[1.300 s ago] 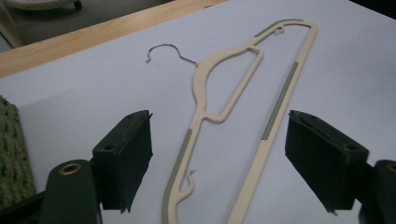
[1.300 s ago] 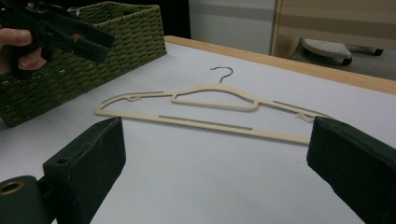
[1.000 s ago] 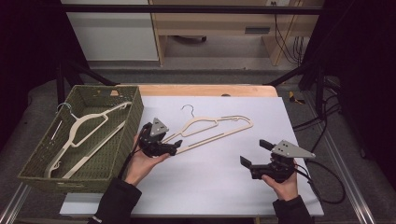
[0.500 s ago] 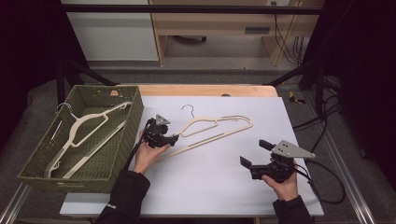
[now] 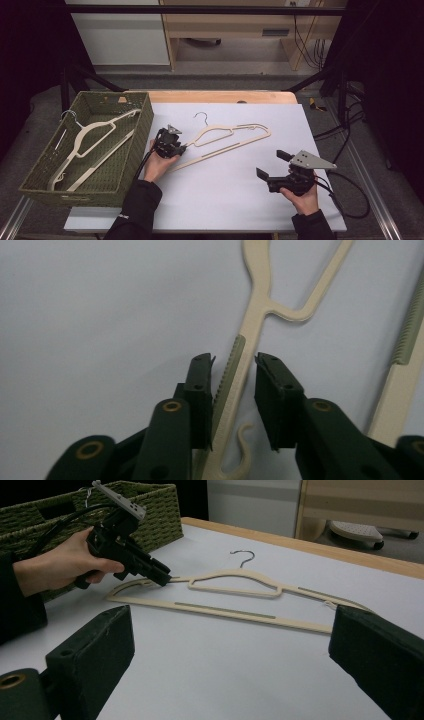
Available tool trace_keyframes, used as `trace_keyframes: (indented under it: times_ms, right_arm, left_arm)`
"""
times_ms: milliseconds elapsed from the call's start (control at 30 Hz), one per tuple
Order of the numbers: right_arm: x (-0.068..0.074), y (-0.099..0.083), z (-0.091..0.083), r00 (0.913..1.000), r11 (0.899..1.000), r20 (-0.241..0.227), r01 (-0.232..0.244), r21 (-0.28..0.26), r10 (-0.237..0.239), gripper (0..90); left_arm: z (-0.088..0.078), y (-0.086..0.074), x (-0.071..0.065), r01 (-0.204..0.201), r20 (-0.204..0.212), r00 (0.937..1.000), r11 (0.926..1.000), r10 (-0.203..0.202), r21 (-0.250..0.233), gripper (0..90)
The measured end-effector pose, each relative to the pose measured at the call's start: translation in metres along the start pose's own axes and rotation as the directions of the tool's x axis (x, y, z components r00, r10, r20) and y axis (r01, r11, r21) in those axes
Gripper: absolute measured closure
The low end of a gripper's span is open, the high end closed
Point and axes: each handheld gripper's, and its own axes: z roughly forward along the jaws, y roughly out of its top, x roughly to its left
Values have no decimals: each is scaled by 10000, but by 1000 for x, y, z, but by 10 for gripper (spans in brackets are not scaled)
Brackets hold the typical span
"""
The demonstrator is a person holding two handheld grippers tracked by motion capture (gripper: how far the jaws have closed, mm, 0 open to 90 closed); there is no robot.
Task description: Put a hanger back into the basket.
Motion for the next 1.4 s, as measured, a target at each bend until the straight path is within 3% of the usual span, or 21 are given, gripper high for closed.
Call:
trace_keyframes:
  times_ms: [67,167,233,333,400,500,667,800,967,1133,1300,1400]
  right_arm:
    - [0,0,0,10000,10000,0,-11,7,11,51]
    - [0,0,0,10000,10000,0,-5,-1,5,51]
    - [0,0,0,10000,10000,8,4,12,-4,51]
    - [0,0,0,10000,10000,-2,-26,-4,26,51]
    - [0,0,0,10000,10000,-4,-9,7,9,51]
    - [1,0,0,10000,10000,-5,-36,-5,36,51]
    - [0,0,0,10000,10000,-20,62,-18,-62,51]
    - [2,2,1,10000,10000,-34,22,2,-22,51]
    - [5,5,4,9999,9999,-146,68,-83,-70,52]
    - [9,8,17,9995,9998,-286,127,137,-123,55]
    - [9,13,37,9992,9987,-309,259,435,-246,61]
    - [9,18,52,9992,9985,-376,147,518,-128,65]
  left_arm:
    - [-1,0,-1,-45,-58,10000,10000,45,32,751]
    - [-2,0,-3,-171,-46,9998,9997,172,151,765]
    - [-6,-1,-6,-149,228,9996,9995,143,293,773]
    - [-11,-8,-13,-293,798,9964,9995,281,142,785]
    - [-15,-14,-20,-587,849,9947,9983,580,66,788]
    - [-16,-18,-24,-718,896,9934,9974,720,-56,786]
    - [-15,-18,-19,-823,1290,9883,9966,816,-3,725]
    - [-14,-18,-24,-751,1016,9920,9972,744,32,733]
    - [-15,-16,-31,-1075,582,9927,9939,1059,247,781]
    - [-16,-17,-37,-1505,195,9885,9884,1501,192,794]
    - [-25,-21,-47,-1745,85,9846,9844,1748,-237,795]
    - [-41,-19,-57,-1999,-191,9798,9777,1991,-646,796]
